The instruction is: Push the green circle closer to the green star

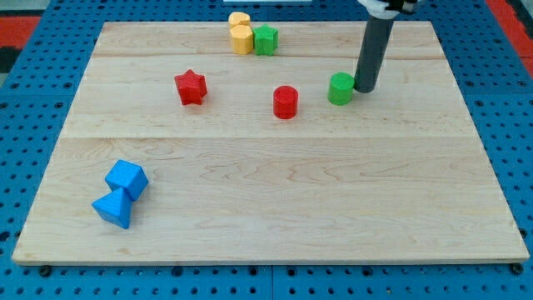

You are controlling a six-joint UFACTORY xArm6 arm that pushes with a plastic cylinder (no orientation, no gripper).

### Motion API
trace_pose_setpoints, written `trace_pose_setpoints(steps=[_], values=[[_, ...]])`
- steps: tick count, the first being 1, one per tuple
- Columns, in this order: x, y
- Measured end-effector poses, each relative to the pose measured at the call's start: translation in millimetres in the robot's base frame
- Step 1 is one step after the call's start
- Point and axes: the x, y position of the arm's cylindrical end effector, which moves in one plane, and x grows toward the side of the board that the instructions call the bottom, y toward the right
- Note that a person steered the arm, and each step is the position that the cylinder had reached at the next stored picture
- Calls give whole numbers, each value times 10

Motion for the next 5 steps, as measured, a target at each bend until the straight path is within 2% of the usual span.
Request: trace_pose_setpoints(steps=[1, 2, 3, 4, 5], values=[[97, -169], [46, -646], [-41, -1145], [-235, -1196], [-369, -1545]])
